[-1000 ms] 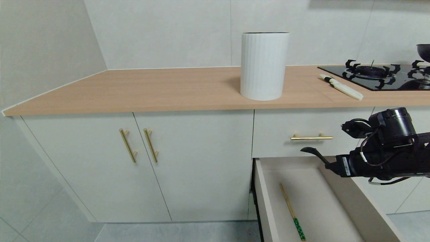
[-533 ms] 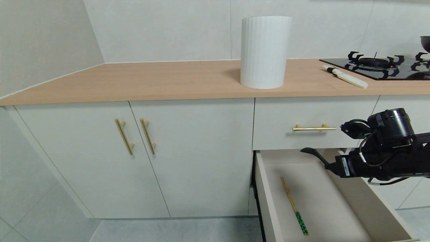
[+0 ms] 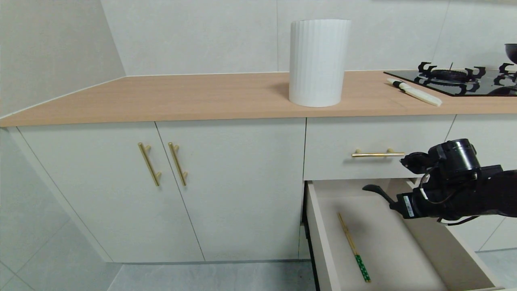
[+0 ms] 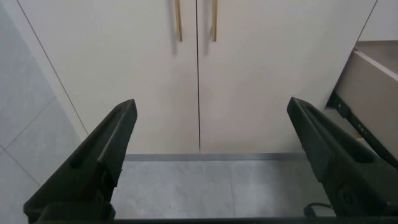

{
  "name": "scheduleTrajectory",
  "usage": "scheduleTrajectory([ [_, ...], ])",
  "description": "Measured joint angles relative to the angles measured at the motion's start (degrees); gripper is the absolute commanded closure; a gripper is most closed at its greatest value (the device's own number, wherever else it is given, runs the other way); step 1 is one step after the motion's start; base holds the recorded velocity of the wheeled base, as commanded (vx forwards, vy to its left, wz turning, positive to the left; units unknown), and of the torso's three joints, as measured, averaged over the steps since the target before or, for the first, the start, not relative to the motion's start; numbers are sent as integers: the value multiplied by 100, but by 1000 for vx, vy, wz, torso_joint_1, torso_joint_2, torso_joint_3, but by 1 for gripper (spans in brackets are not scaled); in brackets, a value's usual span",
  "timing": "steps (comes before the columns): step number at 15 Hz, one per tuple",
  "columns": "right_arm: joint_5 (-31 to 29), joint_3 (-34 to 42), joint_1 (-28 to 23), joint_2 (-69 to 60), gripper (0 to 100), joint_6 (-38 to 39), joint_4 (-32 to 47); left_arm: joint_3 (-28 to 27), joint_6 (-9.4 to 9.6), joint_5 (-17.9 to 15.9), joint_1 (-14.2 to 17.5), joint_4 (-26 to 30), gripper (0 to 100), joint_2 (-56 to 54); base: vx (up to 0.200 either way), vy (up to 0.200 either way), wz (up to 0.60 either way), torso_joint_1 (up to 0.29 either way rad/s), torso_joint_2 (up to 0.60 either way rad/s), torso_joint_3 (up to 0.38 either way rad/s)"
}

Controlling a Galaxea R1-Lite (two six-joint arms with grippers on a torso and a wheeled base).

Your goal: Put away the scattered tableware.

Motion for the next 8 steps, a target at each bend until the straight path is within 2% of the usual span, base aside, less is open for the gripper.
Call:
scheduleTrajectory([
  [4,-358,-44,2,892,100,260,-814,0,0,2,0,-2,0,0,0,0,0,0,0,0],
  [8,-556,-238,7,1759,100,452,-986,0,0,2,0,0,0,0,0,0,0,0,0,0],
])
